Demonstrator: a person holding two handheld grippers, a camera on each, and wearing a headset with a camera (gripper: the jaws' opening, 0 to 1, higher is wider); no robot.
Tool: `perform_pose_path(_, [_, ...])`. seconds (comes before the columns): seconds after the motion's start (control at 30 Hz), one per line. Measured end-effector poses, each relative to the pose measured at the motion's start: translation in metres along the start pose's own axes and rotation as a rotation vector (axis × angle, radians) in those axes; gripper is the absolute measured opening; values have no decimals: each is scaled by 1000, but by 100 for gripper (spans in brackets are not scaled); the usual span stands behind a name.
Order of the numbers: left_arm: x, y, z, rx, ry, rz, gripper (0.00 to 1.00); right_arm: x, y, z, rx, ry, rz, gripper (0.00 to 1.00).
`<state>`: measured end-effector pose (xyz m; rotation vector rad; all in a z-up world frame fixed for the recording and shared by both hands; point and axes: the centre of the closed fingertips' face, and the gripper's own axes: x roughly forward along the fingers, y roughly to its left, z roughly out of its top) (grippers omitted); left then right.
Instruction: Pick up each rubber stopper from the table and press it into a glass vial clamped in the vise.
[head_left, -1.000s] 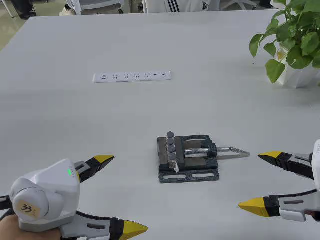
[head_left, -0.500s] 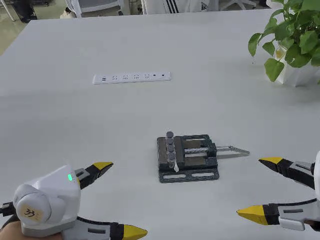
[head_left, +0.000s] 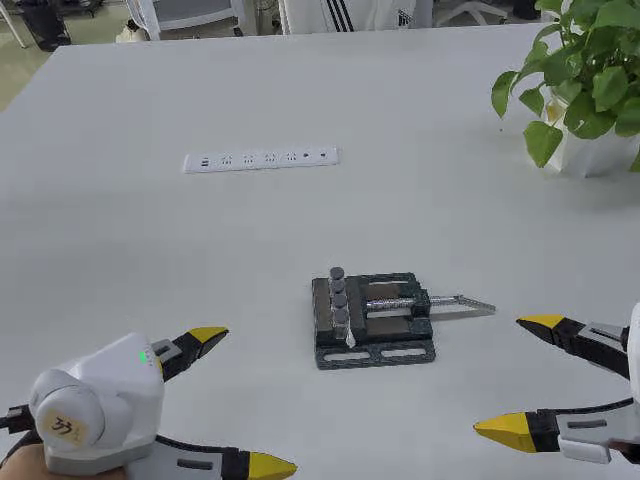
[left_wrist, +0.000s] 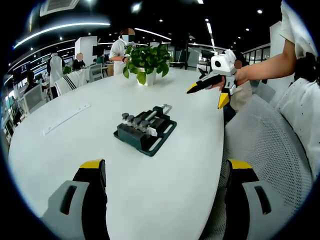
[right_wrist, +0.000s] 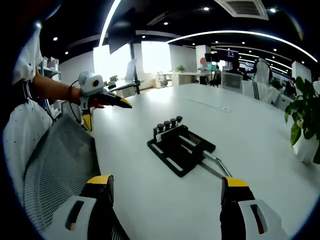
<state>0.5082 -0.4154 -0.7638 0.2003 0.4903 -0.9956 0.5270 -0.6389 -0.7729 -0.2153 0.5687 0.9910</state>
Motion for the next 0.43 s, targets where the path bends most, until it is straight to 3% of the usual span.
perform_pose_path(0.43, [1,2,0,-5,-9,3,99,0,-2,0,-9,4,4,88])
